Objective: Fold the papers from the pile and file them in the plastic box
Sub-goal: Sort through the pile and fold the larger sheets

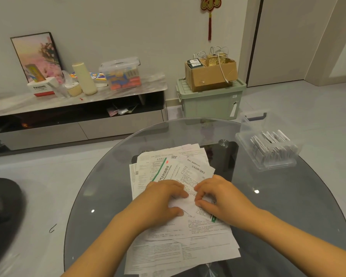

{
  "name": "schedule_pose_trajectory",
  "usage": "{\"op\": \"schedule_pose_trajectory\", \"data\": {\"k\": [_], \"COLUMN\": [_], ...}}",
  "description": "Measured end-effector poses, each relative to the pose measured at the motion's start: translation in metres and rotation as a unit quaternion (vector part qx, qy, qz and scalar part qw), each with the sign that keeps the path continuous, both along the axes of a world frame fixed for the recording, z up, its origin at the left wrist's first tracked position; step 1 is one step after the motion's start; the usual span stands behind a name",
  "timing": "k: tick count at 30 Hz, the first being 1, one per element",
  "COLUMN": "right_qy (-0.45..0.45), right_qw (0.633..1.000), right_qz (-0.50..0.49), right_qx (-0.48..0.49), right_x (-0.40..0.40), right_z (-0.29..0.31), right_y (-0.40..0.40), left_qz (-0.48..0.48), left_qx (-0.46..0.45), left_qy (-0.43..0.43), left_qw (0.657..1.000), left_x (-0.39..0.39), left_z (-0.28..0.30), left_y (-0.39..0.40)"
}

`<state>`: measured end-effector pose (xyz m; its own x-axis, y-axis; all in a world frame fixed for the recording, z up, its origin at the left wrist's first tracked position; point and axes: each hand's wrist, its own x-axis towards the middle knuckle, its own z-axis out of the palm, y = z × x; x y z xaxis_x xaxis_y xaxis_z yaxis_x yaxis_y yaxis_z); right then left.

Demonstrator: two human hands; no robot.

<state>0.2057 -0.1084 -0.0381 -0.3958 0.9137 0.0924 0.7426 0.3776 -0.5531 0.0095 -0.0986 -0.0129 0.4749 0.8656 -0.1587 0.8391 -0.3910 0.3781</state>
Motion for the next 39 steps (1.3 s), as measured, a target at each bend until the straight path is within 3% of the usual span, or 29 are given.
{"op": "schedule_pose_trajectory", "data": {"k": [4, 11, 17, 22, 27, 32, 36, 39], "right_qy": [-0.012, -0.061, 0.048, 0.177, 0.206, 0.104, 0.095, 0.098], "right_qw": [1.000, 0.998, 0.997, 0.968, 0.954, 0.978, 0.981, 0.982], "right_qz": [0.012, 0.029, -0.006, -0.077, -0.103, -0.118, -0.119, -0.118], "right_qx": [-0.008, -0.009, -0.068, -0.163, -0.189, -0.140, -0.123, -0.109], "right_x": [0.001, 0.004, 0.010, 0.015, 0.012, 0.007, 0.007, 0.006], "right_z": [0.001, 0.003, 0.011, 0.015, 0.012, 0.007, 0.005, 0.006], "right_y": [0.000, -0.003, 0.000, 0.004, 0.002, 0.003, 0.004, 0.002], "left_qz": [-0.029, -0.003, 0.008, 0.029, 0.105, 0.121, 0.103, 0.084], "left_qx": [0.030, 0.005, 0.006, -0.031, -0.034, -0.012, 0.005, 0.074], "left_qy": [0.011, -0.068, -0.092, -0.107, -0.164, -0.126, -0.086, -0.054], "left_qw": [0.999, 0.998, 0.996, 0.993, 0.980, 0.985, 0.991, 0.992], "left_x": [0.000, 0.003, -0.004, -0.003, 0.004, 0.012, 0.013, 0.013], "left_z": [0.000, 0.002, -0.002, 0.005, 0.001, -0.007, -0.009, -0.007], "left_y": [0.003, 0.000, 0.003, 0.002, 0.000, 0.001, 0.002, 0.000]}}
